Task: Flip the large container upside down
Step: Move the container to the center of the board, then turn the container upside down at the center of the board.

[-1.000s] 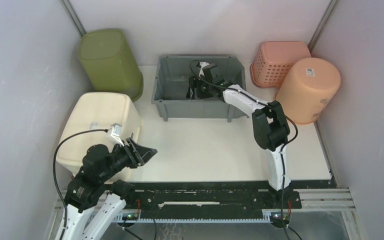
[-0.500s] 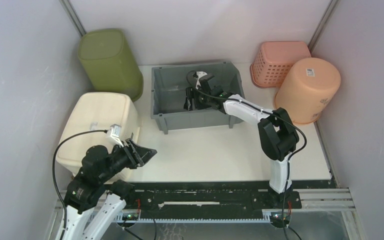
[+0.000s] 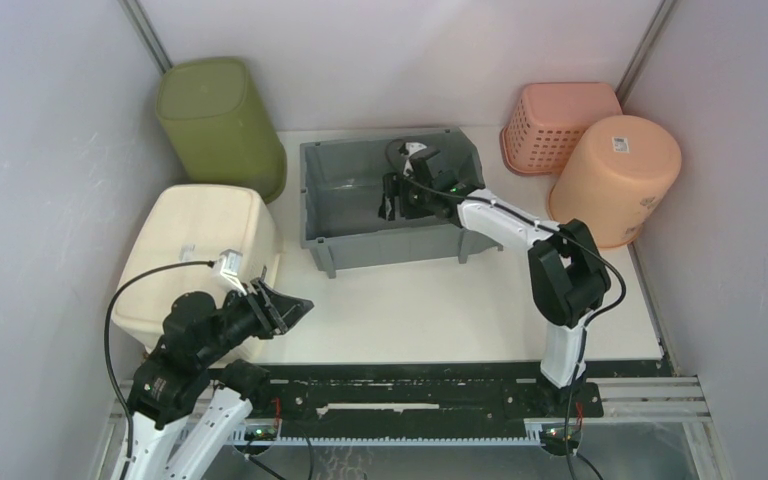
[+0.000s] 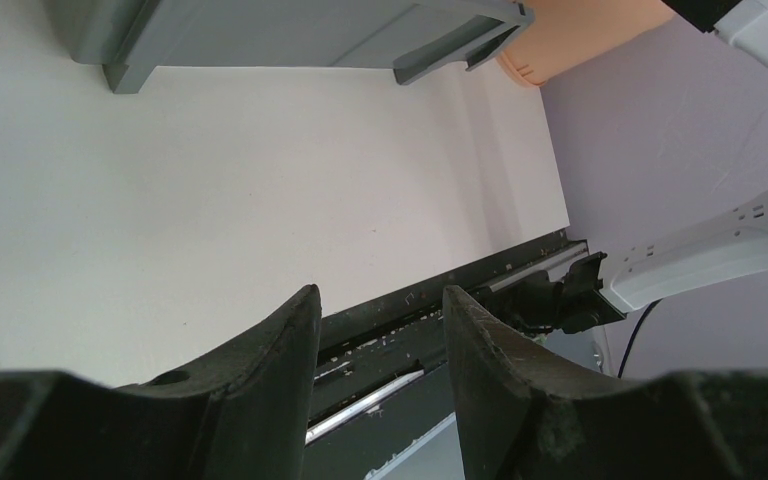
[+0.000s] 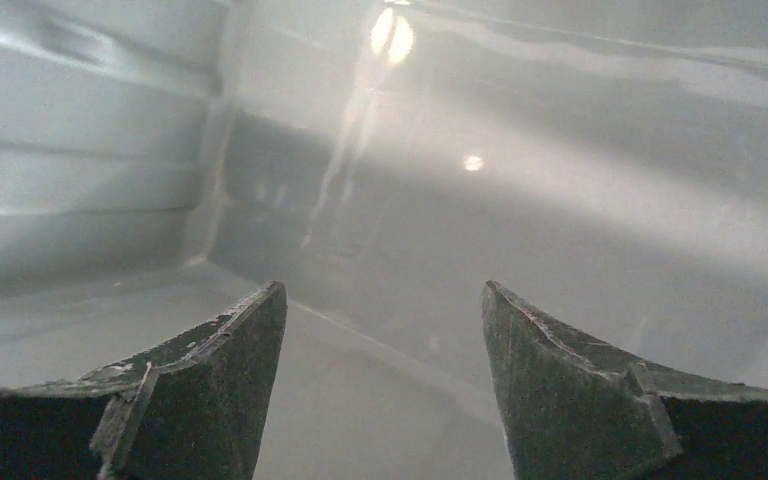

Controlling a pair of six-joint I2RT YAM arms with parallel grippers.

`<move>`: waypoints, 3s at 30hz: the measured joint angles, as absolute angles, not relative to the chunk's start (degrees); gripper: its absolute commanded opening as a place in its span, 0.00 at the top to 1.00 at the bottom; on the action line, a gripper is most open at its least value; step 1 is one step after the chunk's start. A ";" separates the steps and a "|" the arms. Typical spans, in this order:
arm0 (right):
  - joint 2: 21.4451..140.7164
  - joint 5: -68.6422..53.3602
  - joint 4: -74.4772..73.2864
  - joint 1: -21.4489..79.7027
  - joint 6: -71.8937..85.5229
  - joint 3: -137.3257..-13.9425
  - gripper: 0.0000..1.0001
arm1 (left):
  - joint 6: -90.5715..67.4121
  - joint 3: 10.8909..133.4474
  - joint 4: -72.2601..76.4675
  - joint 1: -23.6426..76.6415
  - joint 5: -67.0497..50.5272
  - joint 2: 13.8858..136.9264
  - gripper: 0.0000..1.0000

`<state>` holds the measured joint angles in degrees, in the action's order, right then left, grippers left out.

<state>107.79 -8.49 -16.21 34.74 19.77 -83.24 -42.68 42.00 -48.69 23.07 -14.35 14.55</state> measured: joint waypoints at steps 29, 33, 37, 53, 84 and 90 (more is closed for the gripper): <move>101.49 -5.34 -17.30 37.78 21.23 -68.79 0.21 | -43.13 42.00 -48.66 23.07 -14.35 14.50 0.47; 99.70 -4.78 -17.02 39.27 22.06 -66.50 0.21 | -43.13 42.00 -48.66 23.07 -14.35 14.50 0.47; 98.39 -3.88 -16.80 41.08 23.03 -64.34 0.21 | -43.16 42.00 -48.66 23.07 -14.35 14.50 0.47; 92.33 -1.76 -16.91 47.62 27.14 -56.84 0.21 | -43.57 42.00 -48.69 23.07 -14.37 13.69 0.47; 95.24 2.02 -27.53 57.28 29.52 -86.24 0.12 | -42.00 54.06 -54.81 23.05 1.63 13.02 0.48; 103.02 5.82 -33.39 61.87 32.71 -95.59 0.10 | -42.04 55.27 -57.19 23.05 3.01 8.23 0.48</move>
